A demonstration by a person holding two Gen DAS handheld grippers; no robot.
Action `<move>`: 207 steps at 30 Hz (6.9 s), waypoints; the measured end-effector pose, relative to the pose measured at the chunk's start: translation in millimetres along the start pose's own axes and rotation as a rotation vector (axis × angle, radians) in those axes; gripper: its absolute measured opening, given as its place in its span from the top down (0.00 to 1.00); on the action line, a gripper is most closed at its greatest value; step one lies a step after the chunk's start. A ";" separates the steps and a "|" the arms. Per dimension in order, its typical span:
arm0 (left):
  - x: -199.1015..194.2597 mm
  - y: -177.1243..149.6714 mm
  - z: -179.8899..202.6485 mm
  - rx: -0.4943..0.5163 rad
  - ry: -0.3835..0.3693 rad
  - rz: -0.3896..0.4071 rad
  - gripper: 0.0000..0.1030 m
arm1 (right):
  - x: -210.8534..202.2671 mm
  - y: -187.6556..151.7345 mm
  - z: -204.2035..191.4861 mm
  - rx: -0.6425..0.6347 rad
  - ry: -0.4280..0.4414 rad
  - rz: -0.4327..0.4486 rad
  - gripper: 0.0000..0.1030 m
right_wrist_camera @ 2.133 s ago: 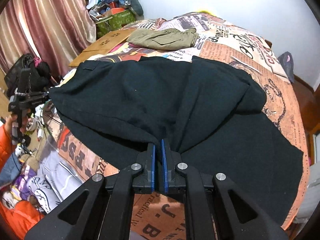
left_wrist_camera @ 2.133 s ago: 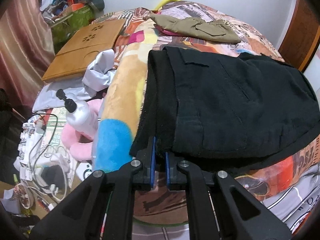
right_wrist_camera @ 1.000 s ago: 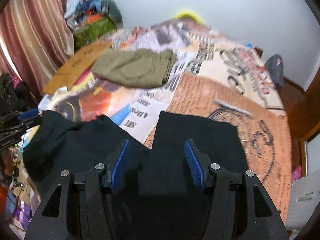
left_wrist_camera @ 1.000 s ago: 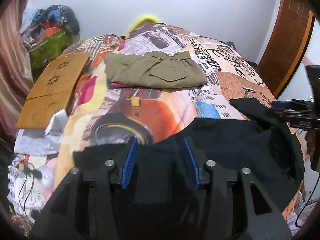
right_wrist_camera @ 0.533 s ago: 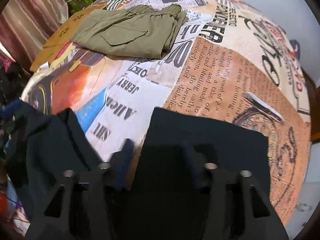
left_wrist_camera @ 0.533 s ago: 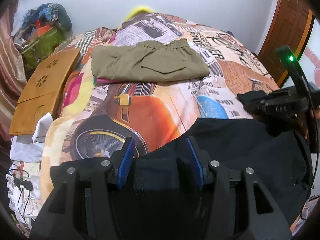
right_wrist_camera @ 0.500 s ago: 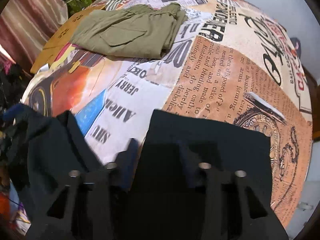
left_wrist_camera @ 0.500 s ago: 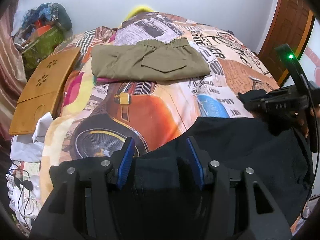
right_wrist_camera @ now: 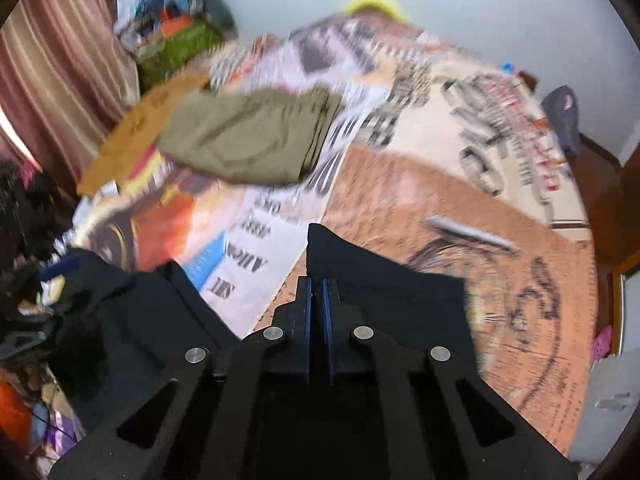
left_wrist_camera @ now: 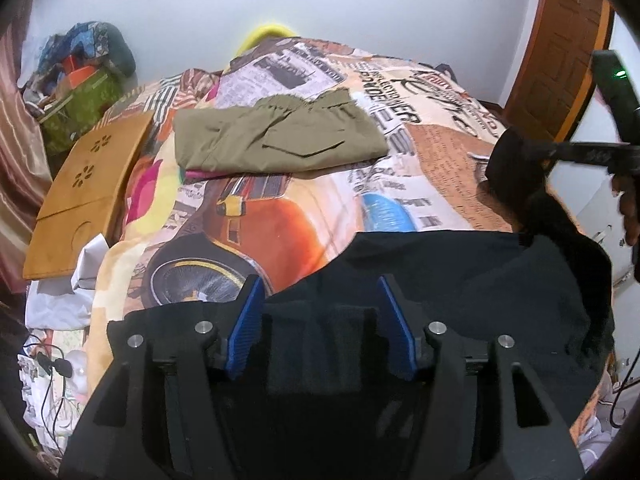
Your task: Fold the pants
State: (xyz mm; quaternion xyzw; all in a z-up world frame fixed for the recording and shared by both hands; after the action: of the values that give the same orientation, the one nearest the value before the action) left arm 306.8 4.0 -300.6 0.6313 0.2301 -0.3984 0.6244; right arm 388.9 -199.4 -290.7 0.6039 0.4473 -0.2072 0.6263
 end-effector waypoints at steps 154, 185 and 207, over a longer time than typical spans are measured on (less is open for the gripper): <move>109.2 17.9 90.7 0.141 -0.165 -0.211 0.70 | 13.4 -88.8 -3.5 -0.190 0.120 -0.010 0.94; 50.2 -18.5 21.9 0.033 -0.091 -0.210 0.53 | -0.6 -69.4 -13.3 -0.133 0.114 0.034 0.60; 9.6 -39.2 -116.8 -0.172 0.091 -0.077 0.52 | 85.6 -22.1 -164.6 -0.344 0.303 -0.180 0.61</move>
State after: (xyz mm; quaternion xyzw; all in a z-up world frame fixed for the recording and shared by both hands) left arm 306.7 120.0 -343.3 0.5836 0.3159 -0.3718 0.6492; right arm 364.1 -24.5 -351.3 0.4701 0.6170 -0.0899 0.6247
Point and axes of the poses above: each gripper's, at about its wrist camera, not at the fingertips, and x roughly the way its jaws point, z to its right, y to its top, the point moved 10 cm from there along x, roughly the way its jaws point, and after that the axes turned 4 degrees about -y, right-handed, at the moved point
